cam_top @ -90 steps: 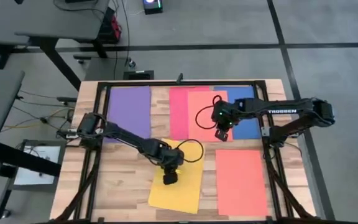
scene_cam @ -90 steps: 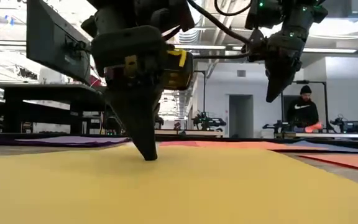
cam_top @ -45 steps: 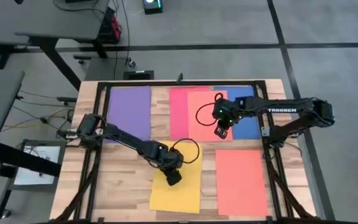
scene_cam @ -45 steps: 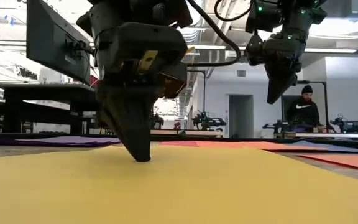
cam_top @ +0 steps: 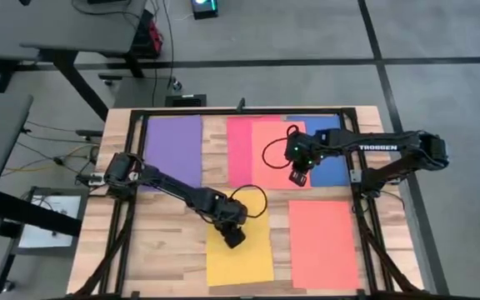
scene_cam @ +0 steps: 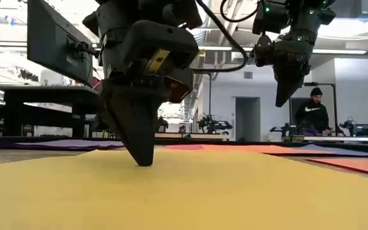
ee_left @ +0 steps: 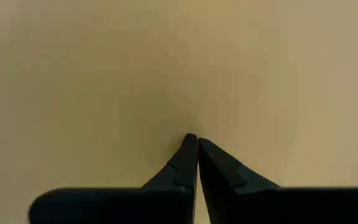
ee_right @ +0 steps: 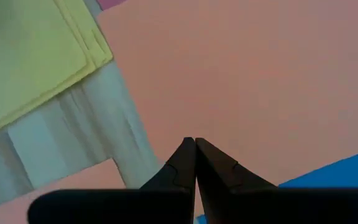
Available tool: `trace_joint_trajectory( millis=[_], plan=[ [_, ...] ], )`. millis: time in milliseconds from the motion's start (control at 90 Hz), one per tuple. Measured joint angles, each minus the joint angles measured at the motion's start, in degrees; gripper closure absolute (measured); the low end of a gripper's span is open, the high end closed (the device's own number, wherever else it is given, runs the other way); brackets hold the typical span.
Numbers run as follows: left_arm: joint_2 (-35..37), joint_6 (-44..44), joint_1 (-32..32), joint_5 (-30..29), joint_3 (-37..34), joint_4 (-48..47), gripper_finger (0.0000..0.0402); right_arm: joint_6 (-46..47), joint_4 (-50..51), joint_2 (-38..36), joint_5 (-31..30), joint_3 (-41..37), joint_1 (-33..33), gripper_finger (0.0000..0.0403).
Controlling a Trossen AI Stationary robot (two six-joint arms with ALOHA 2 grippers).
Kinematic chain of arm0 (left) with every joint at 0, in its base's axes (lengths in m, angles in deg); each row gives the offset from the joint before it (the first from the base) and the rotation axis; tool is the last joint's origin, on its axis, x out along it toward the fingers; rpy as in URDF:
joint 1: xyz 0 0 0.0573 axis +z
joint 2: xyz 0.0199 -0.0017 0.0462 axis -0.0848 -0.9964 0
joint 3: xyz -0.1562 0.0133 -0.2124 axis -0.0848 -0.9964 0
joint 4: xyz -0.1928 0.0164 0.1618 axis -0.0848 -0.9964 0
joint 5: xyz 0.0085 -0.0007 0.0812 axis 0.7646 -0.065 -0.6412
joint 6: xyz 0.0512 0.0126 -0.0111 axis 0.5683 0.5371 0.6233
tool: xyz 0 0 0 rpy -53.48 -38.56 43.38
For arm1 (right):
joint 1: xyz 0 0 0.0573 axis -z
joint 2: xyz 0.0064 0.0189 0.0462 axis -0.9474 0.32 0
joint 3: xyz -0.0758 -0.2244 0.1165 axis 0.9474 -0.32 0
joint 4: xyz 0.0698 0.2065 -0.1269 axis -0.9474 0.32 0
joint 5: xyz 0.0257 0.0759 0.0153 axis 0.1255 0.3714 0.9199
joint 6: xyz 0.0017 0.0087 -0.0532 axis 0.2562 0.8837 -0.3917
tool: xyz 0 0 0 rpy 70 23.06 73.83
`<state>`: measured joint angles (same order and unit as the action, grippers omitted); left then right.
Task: Organize paper
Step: Adjust the stacked papers, then stack the orange paper on top of the orange paper
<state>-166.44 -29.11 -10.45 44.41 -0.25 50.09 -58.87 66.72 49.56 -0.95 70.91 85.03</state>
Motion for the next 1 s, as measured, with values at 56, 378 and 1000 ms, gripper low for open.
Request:
trace_joint_trajectory(
  millis=[56, 378, 1000],
  plan=[
    [0.1, 3.75, 0.0, -0.15, 1.37, -2.04, 0.0402, -2.24, 0.11, 0.0, 0.0, 0.0, 0.0, 0.0403],
    [3.55, 21.18, 1.29, -1.76, 14.45, -28.0, 0.0402, -8.61, 0.14, -0.02, 0.02, 0.09, -2.33, 0.0397],
    [33.11, 25.37, 7.12, -5.54, -1.5, -33.11, 0.0402, -6.52, -9.76, 20.19, -2.83, 0.07, -10.0, 0.0168]
  ],
)
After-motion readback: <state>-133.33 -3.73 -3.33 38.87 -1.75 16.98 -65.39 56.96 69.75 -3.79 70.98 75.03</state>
